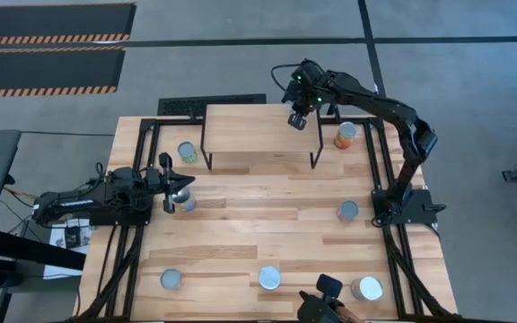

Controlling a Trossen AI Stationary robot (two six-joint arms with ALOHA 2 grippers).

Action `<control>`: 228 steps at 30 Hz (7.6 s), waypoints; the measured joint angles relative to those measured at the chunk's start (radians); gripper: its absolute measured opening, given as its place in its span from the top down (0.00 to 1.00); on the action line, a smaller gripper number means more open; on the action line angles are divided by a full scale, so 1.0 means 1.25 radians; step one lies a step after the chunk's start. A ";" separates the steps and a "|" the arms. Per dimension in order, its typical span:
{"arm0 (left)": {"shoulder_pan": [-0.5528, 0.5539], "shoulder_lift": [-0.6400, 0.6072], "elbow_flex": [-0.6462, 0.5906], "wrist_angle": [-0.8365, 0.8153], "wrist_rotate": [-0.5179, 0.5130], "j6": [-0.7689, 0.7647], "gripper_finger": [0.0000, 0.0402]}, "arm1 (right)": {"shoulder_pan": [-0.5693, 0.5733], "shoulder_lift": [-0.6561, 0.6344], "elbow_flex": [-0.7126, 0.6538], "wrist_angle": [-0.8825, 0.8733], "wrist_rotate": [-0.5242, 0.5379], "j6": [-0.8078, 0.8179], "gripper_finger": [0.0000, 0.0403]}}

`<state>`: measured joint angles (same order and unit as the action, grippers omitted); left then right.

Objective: Pick and place cans onto a shelf
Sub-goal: Put the canned carrots on the shelf, then put the top canned peaches on the shelf

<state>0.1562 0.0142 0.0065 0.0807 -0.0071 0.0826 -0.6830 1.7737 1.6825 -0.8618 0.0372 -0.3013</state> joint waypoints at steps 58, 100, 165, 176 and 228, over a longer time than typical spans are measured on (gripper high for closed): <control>-0.001 0.016 0.020 -0.085 0.040 0.006 1.00 | 0.537 -0.446 -0.678 0.694 0.156 0.088 0.98; -0.388 0.845 0.601 -0.890 -0.308 -0.583 0.71 | 0.757 -0.280 -0.857 1.025 0.370 0.116 0.98; -0.052 1.343 0.952 -0.378 -0.087 0.423 0.84 | 0.834 -0.279 -0.850 0.999 0.411 0.137 0.93; -0.088 1.088 0.803 -0.289 -0.040 0.239 0.89 | 0.790 -0.279 -0.736 0.796 0.396 0.118 0.97; -0.108 0.427 0.163 0.155 -0.168 0.114 1.00 | 0.513 0.078 -0.177 0.107 0.166 -0.332 0.91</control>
<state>0.0216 0.5476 0.2104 0.2749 -0.2172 0.2245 -0.0422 1.8706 1.4609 -0.7277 0.2441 -0.7160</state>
